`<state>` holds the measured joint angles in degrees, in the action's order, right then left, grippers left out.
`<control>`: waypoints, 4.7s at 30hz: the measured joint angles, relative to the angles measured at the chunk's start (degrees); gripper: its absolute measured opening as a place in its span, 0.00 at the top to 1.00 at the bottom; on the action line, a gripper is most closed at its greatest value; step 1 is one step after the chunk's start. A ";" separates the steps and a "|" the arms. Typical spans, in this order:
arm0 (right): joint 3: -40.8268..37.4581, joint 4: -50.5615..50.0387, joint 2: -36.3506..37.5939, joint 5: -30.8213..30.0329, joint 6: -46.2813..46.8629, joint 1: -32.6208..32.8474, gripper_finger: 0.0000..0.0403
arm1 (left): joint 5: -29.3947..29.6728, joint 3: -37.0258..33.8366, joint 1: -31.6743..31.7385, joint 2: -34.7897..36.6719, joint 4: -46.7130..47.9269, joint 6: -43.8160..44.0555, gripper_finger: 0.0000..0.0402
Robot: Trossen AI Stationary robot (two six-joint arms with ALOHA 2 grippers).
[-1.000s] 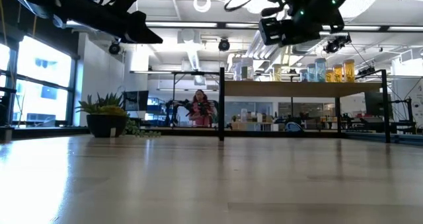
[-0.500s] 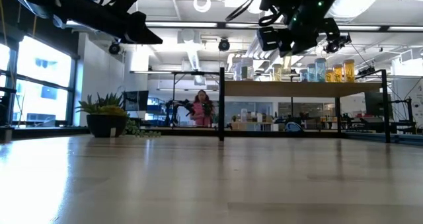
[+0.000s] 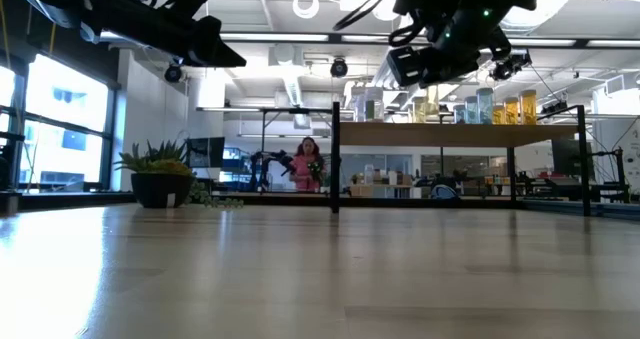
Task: Pick and place medicine bottles onto shelf by color
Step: Put the yellow pill bottle aligned with the other yellow pill bottles on the shelf
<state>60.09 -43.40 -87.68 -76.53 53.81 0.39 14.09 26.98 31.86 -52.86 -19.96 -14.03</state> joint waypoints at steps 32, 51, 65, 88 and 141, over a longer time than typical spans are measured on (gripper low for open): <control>-0.06 1.71 -2.95 0.29 -1.38 -1.64 0.74 | -0.46 0.00 -0.02 0.00 0.45 0.49 0.49; -0.04 1.73 -2.91 1.51 -1.38 -1.97 0.74 | -0.46 0.00 0.00 0.00 0.89 0.41 0.49; -0.02 1.75 -2.91 2.98 0.15 -1.97 0.65 | -0.44 0.00 0.00 0.00 0.87 0.46 0.49; -0.02 2.02 -2.91 4.53 1.43 -2.69 0.65 | -0.44 0.00 0.00 0.00 0.84 0.43 0.49; -0.02 2.15 -2.91 8.87 4.22 -2.78 0.65 | -0.44 0.00 -0.02 0.00 0.81 0.43 0.49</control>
<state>60.07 -41.25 -90.59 -67.66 58.03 -2.39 13.65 26.98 31.83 -52.86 -19.15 -13.61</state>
